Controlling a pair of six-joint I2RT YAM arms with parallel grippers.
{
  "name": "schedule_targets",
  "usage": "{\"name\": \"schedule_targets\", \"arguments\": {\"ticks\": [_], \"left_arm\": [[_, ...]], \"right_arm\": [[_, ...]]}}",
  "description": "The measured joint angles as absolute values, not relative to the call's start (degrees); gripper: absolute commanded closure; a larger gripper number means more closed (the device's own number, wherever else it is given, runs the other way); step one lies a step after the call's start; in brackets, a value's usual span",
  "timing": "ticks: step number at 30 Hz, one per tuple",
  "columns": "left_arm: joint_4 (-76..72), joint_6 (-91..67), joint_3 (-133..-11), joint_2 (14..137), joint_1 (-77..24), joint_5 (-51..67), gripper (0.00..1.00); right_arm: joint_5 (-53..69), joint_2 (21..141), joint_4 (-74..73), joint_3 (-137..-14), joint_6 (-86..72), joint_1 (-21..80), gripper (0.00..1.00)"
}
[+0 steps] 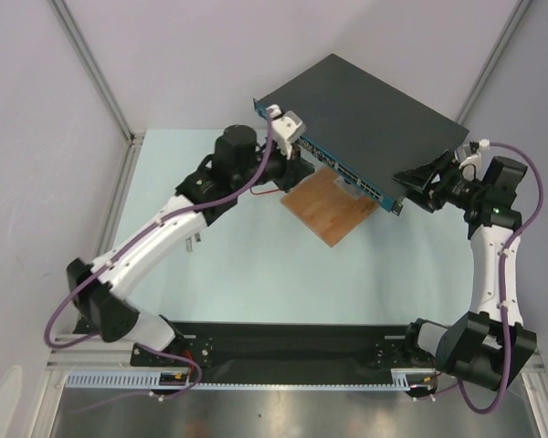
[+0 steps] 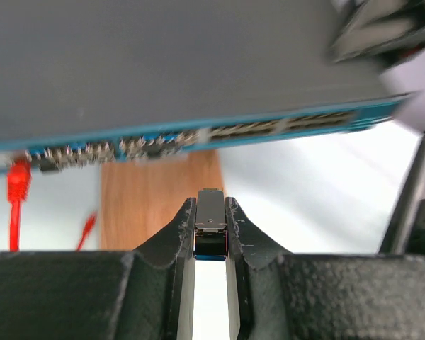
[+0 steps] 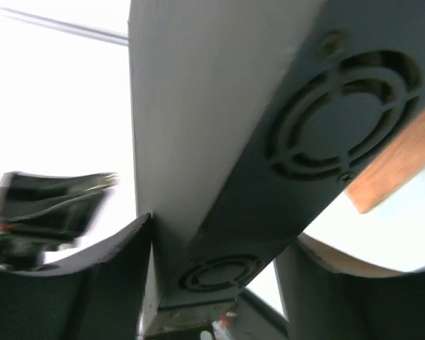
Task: Insert the plug into the switch port
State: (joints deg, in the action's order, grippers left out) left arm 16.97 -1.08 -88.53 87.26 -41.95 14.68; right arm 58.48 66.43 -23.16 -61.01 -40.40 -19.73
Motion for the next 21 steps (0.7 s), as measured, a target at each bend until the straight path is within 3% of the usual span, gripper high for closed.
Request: {"name": "schedule_targets", "arguments": {"ticks": [4, 8, 12, 14, 17, 21], "left_arm": [[10.7, -2.7, -84.4, 80.2, -41.6, 19.7, 1.0], [6.8, -7.3, -81.8, 76.8, -41.4, 24.6, 1.0], [3.6, -13.0, -77.8, 74.9, -41.3, 29.9, 1.0], [2.1, -16.1, -76.4, 74.6, -41.3, 33.0, 1.0], [0.7, -19.9, -75.7, 74.6, -41.3, 37.0, 1.0], [-1.3, -24.1, -75.7, 74.4, -41.2, 41.0, 0.99]], "right_arm": [[61.3, 66.4, -27.0, -63.2, -27.1, -23.9, 0.02], [63.6, 66.7, -39.1, -68.6, -10.9, -31.4, 0.0], [63.7, 67.0, -51.1, -77.6, 6.7, -36.0, 0.09], [64.0, 65.3, -53.1, -80.5, 14.3, -35.1, 0.19], [62.5, 59.1, -52.9, -80.7, 22.3, -27.5, 0.26], [57.4, 49.6, -49.0, -79.1, 29.2, -8.7, 0.32]]}}
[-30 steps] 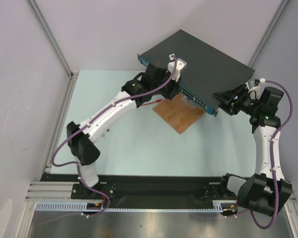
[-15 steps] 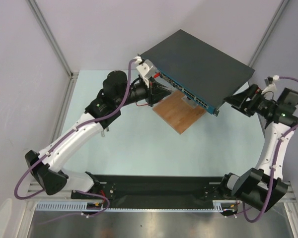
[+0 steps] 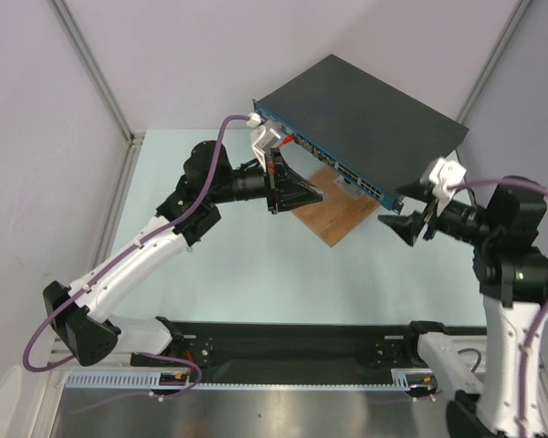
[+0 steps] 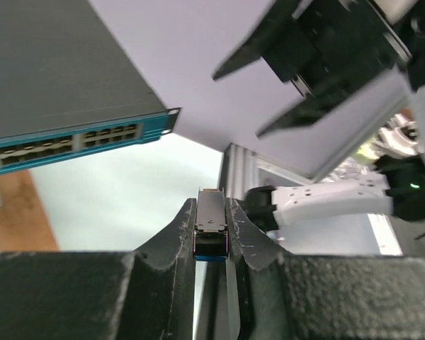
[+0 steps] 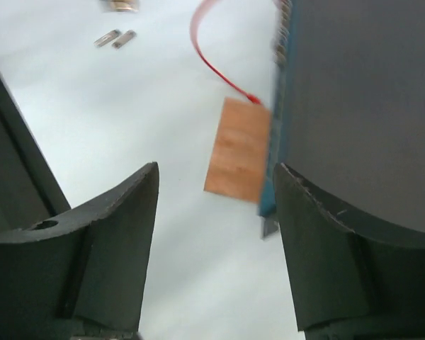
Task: Insert the plug into the switch port
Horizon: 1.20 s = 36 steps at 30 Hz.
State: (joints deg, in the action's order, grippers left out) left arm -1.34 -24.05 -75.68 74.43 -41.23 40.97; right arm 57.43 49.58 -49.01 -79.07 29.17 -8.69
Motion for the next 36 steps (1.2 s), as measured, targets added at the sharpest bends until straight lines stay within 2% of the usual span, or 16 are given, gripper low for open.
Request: {"name": "schedule_targets", "arguments": {"ticks": [5, 10, 16, 23, 26, 29, 30, 32, 34, 35, 36], "left_arm": [[-3.9, -28.6, -74.1, 73.7, -41.2, 43.6, 0.96], [-4.5, -30.7, -73.5, 73.7, -41.4, 43.8, 0.96], [-5.0, -31.6, -73.0, 73.7, -41.8, 43.8, 0.95], [-4.7, -31.5, -71.9, 73.7, -42.0, 43.7, 0.95], [-3.6, -31.4, -71.5, 73.7, -42.0, 43.7, 0.95], [-3.0, -31.4, -71.4, 73.7, -42.0, 43.7, 0.95], [-2.7, -31.4, -71.4, 73.7, -42.0, 43.7, 0.94], [-2.5, -31.4, -71.4, 73.7, -42.0, 43.4, 0.9], [-2.2, -31.5, -71.4, 73.7, -42.0, 42.6, 0.85], [-2.2, -31.4, -71.4, 73.7, -42.0, 42.2, 0.77], [-2.1, -31.2, -71.4, 73.7, -42.0, 42.1, 0.73]], "right_arm": [[44.9, 46.1, -42.5, -77.6, 34.1, 17.1, 0.3], [32.2, 50.5, -37.8, -75.4, 37.9, 33.9, 0.33], [23.2, 54.1, -34.0, -72.0, 41.8, 40.8, 0.4], [17.5, 54.0, -29.5, -71.6, 44.9, 44.3, 0.43], [15.8, 53.5, -28.2, -70.9, 46.3, 45.6, 0.5], [14.5, 53.0, -27.7, -70.1, 47.9, 46.9, 0.67], [14.2, 52.9, -27.5, -70.0, 48.4, 47.3, 0.81], [13.5, 52.8, -27.5, -69.6, 49.5, 47.9, 1.0], [12.2, 52.7, -27.0, -69.2, 49.9, 48.1, 1.0], [11.7, 52.6, -26.8, -69.1, 50.0, 48.1, 1.0], [11.4, 52.5, -26.5, -68.8, 50.3, 48.2, 1.0]]}}
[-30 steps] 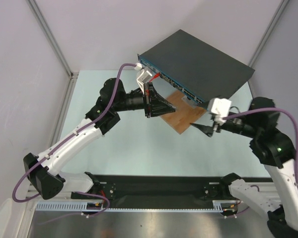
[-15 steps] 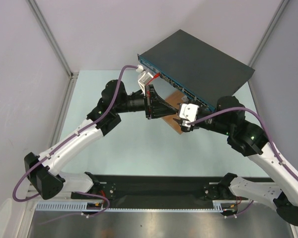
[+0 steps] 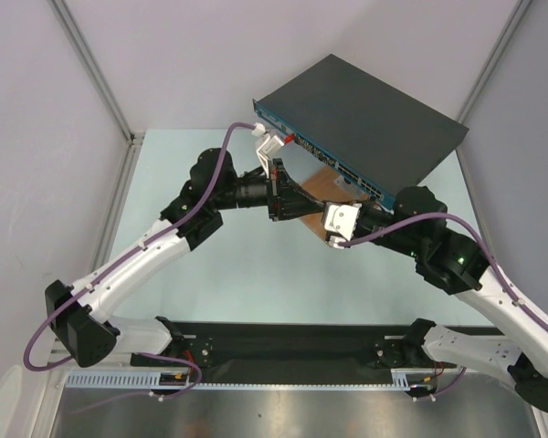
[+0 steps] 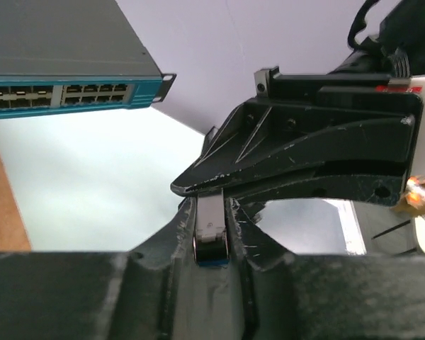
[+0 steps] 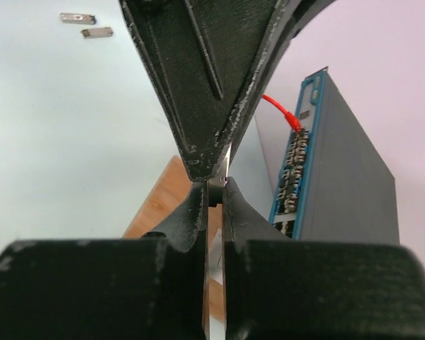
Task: Insert the plug into the switch port
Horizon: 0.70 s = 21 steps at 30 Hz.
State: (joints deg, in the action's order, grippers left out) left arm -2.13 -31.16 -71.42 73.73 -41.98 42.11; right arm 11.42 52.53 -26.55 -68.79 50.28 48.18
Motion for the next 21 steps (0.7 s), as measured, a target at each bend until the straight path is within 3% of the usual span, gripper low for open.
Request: {"name": "schedule_targets", "arguments": {"ticks": [5, 8, 14, 21], "left_arm": [[5.7, -23.0, -73.7, 73.7, -41.9, 42.9, 0.5], [14.2, -15.7, -77.6, 74.2, -41.9, 43.3, 0.41], [32.3, 0.5, -90.8, 79.2, -42.2, 43.7, 0.36], [45.0, 9.6, -95.1, 84.1, -45.6, 41.5, 0.36]], "right_arm": [[11.1, 51.3, -27.2, -67.1, 53.0, 48.5, 1.0], [10.8, 48.9, -27.5, -65.3, 56.5, 48.6, 1.0], [11.0, 45.0, -28.5, -62.2, 64.0, 49.5, 1.0], [10.7, 44.4, -28.8, -58.8, 70.5, 51.4, 1.0]]}}
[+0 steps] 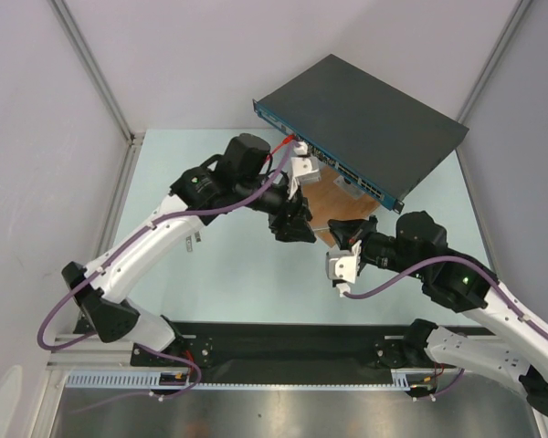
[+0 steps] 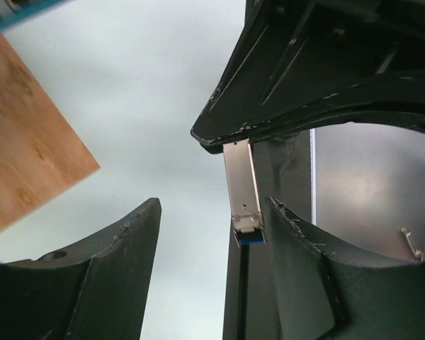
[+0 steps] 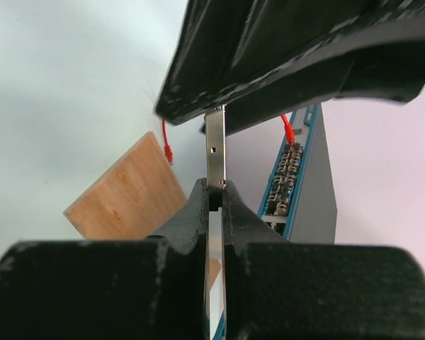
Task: Insert the plug into the switch port
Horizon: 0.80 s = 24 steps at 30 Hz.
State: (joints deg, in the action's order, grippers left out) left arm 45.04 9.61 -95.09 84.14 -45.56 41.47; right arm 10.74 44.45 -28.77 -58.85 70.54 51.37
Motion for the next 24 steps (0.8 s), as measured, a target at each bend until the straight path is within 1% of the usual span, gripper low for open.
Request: {"name": "schedule_targets", "arguments": {"ticks": [3, 6, 7, 8, 9, 10, 12, 13, 14, 15, 16, 17, 19, 20, 22, 24], "left_arm": [[47.9, 10.9, -95.4, 85.5, -46.2, 40.7, 0.39], [49.5, 11.2, -95.7, 86.0, -46.4, 40.7, 0.49], [49.8, 11.2, -95.9, 86.1, -46.4, 40.7, 0.53], [50.2, 11.2, -96.2, 86.1, -46.5, 40.8, 0.66], [50.4, 11.0, -96.3, 86.1, -46.7, 40.9, 0.72], [50.5, 11.0, -96.4, 86.1, -46.9, 41.3, 0.8], [50.7, 10.9, -96.6, 86.1, -47.1, 41.6, 0.92], [50.7, 10.9, -96.6, 86.1, -47.1, 41.6, 1.0], [50.8, 10.6, -96.6, 86.1, -47.1, 41.6, 0.99], [50.8, 10.5, -96.6, 86.1, -47.0, 41.3, 1.0], [50.6, 10.4, -96.6, 86.1, -47.0, 41.0, 1.0], [50.2, 10.2, -96.6, 86.1, -46.9, 40.6, 1.0], [47.8, 8.8, -95.6, 85.7, -46.8, 38.6, 1.0], [46.6, 8.0, -94.6, 85.3, -46.8, 37.0, 1.0], [44.1, 6.2, -92.4, 84.4, -46.7, 33.5, 1.0], [41.6, 4.4, -90.6, 83.8, -46.6, 29.2, 1.0]], "right_arm": [[10.2, 44.4, -28.8, -58.4, 72.1, 52.4, 1.0], [9.3, 44.4, -28.6, -58.1, 73.1, 53.1, 1.0], [8.8, 44.4, -28.4, -58.0, 73.2, 53.3, 1.0], [8.3, 44.4, -28.3, -58.0, 73.4, 53.5, 1.0], [7.7, 44.4, -28.1, -58.0, 73.6, 53.7, 1.0], [7.1, 44.4, -28.0, -57.9, 73.8, 53.9, 1.0], [6.0, 44.4, -27.6, -57.6, 74.2, 54.2, 1.0], [5.5, 44.3, -27.4, -57.4, 74.5, 54.5, 0.96], [5.1, 44.3, -27.1, -57.2, 74.7, 54.7, 0.65], [4.6, 44.3, -26.9, -57.0, 74.6, 54.8, 0.53], [4.3, 44.3, -26.7, -57.0, 74.7, 55.0, 0.37], [3.7, 44.4, -26.7, -57.0, 74.0, 55.2, 0.28], [1.8, 44.5, -26.7, -57.0, 72.2, 55.5, 0.18], [0.3, 44.6, -26.8, -57.1, 70.6, 55.5, 0.1], [-1.6, 44.7, -27.4, -57.5, 67.5, 55.2, 0.0], [-2.7, 44.6, -29.0, -58.7, 63.1, 53.8, 0.0]]}}
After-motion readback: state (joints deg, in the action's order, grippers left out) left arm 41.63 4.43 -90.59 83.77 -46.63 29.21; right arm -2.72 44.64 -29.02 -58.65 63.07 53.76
